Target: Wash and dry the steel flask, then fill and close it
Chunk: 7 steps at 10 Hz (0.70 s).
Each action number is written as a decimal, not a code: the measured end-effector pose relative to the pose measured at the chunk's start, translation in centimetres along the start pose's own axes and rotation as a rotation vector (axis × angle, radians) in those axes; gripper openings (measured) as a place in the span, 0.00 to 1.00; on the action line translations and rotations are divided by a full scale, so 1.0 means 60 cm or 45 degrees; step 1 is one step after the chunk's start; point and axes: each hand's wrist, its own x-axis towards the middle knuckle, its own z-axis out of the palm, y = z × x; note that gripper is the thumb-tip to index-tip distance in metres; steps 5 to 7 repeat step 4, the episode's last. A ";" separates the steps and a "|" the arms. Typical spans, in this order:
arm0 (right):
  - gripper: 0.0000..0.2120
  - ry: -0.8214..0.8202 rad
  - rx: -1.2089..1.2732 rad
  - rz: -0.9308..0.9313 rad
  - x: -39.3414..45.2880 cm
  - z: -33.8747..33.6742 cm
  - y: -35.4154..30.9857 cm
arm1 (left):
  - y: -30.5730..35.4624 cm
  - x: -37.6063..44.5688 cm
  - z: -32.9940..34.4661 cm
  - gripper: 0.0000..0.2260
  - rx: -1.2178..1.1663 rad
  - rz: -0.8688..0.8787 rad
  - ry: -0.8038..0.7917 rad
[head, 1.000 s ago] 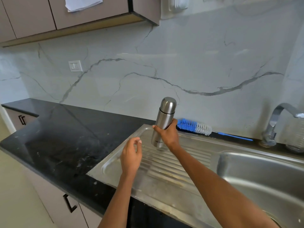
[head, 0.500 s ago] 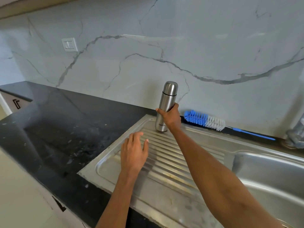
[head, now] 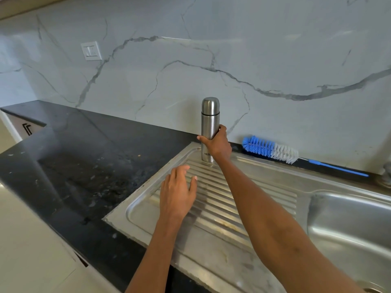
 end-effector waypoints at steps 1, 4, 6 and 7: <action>0.41 -0.007 0.016 0.016 -0.005 0.003 0.001 | 0.002 0.000 0.000 0.16 0.002 0.005 0.002; 0.54 -0.097 0.111 0.040 -0.005 0.004 0.014 | -0.002 0.003 -0.002 0.15 -0.018 0.056 0.075; 0.54 -0.097 0.111 0.040 -0.005 0.004 0.014 | -0.002 0.003 -0.002 0.15 -0.018 0.056 0.075; 0.54 -0.097 0.111 0.040 -0.005 0.004 0.014 | -0.002 0.003 -0.002 0.15 -0.018 0.056 0.075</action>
